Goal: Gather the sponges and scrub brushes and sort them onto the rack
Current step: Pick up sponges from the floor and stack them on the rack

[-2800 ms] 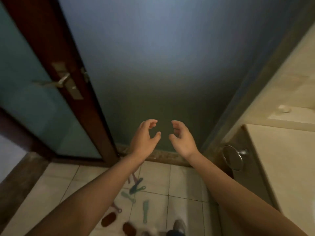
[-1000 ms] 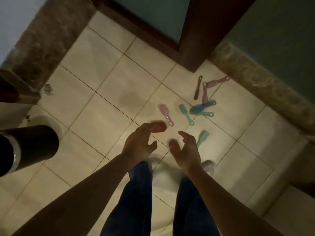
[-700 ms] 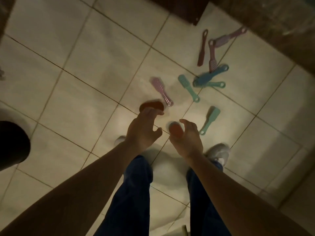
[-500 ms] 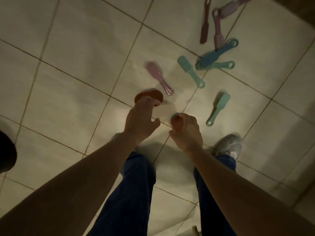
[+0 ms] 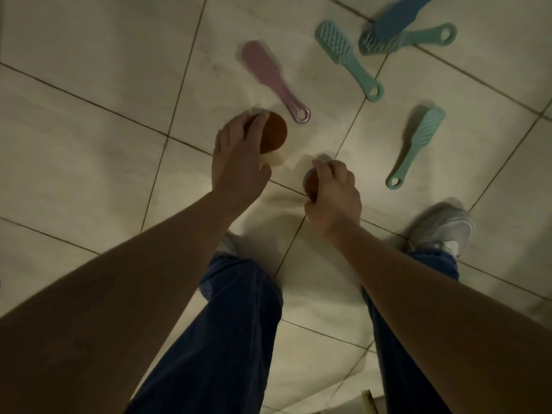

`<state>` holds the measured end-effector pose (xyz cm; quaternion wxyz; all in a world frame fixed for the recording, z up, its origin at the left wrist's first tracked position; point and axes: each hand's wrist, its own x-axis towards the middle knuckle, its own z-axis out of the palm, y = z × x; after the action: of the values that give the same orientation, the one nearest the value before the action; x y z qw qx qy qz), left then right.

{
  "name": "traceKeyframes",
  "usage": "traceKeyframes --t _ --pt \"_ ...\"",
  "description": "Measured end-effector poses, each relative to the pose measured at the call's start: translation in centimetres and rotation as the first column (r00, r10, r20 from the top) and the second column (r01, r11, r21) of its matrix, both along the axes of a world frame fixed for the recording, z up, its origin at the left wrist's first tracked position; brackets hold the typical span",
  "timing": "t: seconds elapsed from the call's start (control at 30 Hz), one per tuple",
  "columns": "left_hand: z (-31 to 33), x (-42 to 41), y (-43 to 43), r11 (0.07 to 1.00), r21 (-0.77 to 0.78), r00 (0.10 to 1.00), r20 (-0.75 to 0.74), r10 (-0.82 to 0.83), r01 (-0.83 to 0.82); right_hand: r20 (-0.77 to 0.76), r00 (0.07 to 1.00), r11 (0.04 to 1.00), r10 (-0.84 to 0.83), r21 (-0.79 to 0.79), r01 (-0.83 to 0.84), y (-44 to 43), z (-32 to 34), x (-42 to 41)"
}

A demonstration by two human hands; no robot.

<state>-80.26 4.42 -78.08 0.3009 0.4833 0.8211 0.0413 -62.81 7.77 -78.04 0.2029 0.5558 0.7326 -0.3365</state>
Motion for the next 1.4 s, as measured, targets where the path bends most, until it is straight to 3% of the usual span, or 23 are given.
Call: traceKeyframes --t 0.17,0.33,0.43,0.57,0.87,1.17,1.4 --pt "-0.9 0.5 -0.5 0.997 -0.038 0.991 -0.116 -0.069 0.065 0.006 0.999 0.998 0.043 0.043 -0.043 0.0 -0.3 0.5" --pt "-0.1 1.4 -1.6 0.976 -0.200 0.986 -0.128 -0.110 0.083 -0.115 0.970 0.976 -0.216 -0.047 0.212 0.3 0.5 0.2" --pt "1.7 2.3 -1.8 0.962 -0.267 0.998 -0.043 0.049 -0.058 -0.169 0.932 0.947 -0.321 -0.084 0.311 0.3 2.3 0.2" --pt "5.8 3.8 -1.2 0.946 -0.258 0.975 0.052 0.218 -0.197 -0.198 0.926 0.947 -0.320 -0.072 0.312 0.9 6.4 0.6" --pt "20.4 6.9 4.2 0.930 -0.179 0.936 0.086 0.340 -0.321 -0.226 0.950 0.968 -0.214 0.083 0.238 5.4 21.4 2.0" --pt "39.4 11.3 11.9 0.959 -0.070 0.948 0.146 0.282 -0.274 -0.396 0.870 0.916 -0.294 0.142 0.374 12.8 40.6 6.9" --pt "53.1 17.0 16.7 0.973 -0.045 0.956 0.181 0.230 -0.226 -0.436 0.730 0.798 -0.527 0.041 0.601 16.7 54.9 12.4"
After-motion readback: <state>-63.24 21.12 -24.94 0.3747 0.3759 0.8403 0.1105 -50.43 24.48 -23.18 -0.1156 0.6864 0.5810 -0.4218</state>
